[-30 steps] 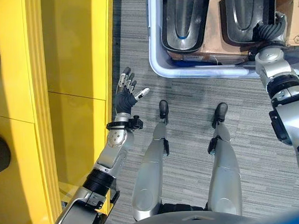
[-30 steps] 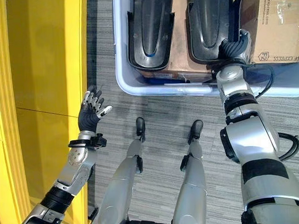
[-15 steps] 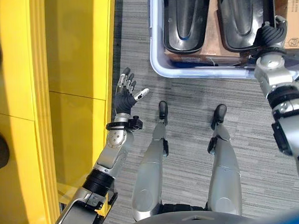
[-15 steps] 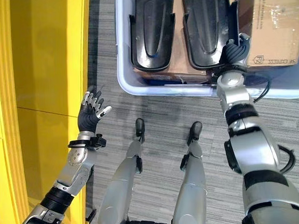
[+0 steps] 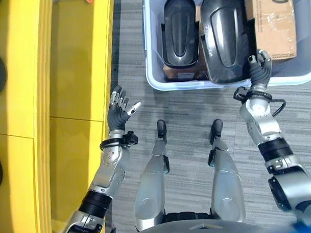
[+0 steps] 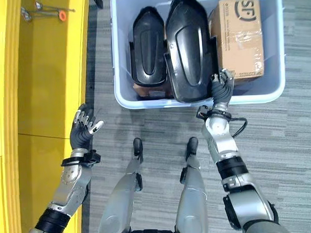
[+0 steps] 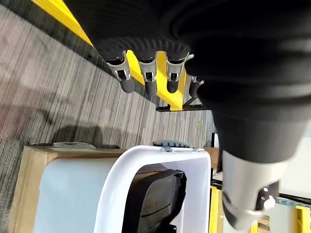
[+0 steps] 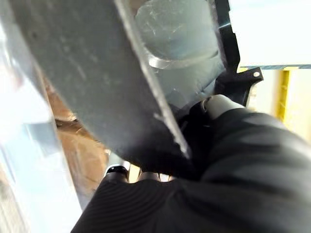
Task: Move parts from the plastic box to the shelf.
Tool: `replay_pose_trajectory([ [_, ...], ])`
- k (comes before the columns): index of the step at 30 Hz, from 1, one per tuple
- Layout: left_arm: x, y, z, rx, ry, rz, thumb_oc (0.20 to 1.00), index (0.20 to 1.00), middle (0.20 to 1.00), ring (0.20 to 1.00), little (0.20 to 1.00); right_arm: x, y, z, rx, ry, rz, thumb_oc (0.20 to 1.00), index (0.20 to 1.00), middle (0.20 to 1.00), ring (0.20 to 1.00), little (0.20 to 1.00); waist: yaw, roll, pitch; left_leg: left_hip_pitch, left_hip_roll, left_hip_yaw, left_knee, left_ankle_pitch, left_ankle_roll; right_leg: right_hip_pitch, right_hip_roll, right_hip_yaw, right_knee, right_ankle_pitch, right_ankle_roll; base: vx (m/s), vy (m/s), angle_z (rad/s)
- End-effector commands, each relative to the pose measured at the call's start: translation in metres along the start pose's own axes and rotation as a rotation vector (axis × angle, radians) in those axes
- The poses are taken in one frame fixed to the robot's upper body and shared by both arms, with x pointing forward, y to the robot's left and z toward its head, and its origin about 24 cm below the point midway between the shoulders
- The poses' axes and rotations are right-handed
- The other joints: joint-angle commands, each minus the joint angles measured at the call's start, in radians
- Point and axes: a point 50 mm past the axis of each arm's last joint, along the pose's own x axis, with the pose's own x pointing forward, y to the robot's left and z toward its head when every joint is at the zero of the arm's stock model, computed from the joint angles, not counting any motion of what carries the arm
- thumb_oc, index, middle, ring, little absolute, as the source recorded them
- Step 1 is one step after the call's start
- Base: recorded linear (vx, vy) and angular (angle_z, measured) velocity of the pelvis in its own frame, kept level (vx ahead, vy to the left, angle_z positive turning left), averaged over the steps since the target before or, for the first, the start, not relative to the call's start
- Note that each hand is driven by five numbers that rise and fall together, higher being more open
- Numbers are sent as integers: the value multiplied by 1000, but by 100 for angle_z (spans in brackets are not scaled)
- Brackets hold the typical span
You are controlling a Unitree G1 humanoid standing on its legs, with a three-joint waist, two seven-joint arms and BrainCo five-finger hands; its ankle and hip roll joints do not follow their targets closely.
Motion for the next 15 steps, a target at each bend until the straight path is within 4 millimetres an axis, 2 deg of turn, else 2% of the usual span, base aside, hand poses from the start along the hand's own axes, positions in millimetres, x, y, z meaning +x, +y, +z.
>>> replay_pose_trajectory([
  [1,-4,9,13,22,-49,-29,1000,1000,1000,1000,1000,0,10,29,93,-172,63,200,200,200,200,200,17,-68,-75,104,62,27,62,-141,-64,81,-59,29,-73,66,61,36,-32,-2],
  [8,-19,26,3,46,15,-8,1000,1000,1000,1000,1000,-35,0,7,94,-102,133,200,200,200,200,200,3,-79,-157,207,74,34,0,-124,-68,173,-53,23,-112,65,69,40,-29,-5],
  [11,-28,40,-2,72,51,17,1000,1000,1000,1000,1000,-53,-9,-3,88,-59,195,200,200,200,200,200,-6,-81,-217,271,94,42,-37,-110,-74,227,-44,18,-126,52,71,48,-58,0],
  [13,-31,43,-4,70,62,21,1000,1000,1000,1000,1000,-59,-10,-5,124,-39,217,200,200,200,200,200,-8,-81,-232,291,101,43,-45,-107,-75,246,-39,16,-128,47,70,25,-51,1],
  [15,-37,51,-9,76,100,43,1000,1000,1000,1000,1000,-74,-14,-8,175,6,283,200,200,200,200,200,-14,-83,-275,334,121,50,-42,-110,-78,280,-25,21,-116,23,67,56,-88,-3],
])
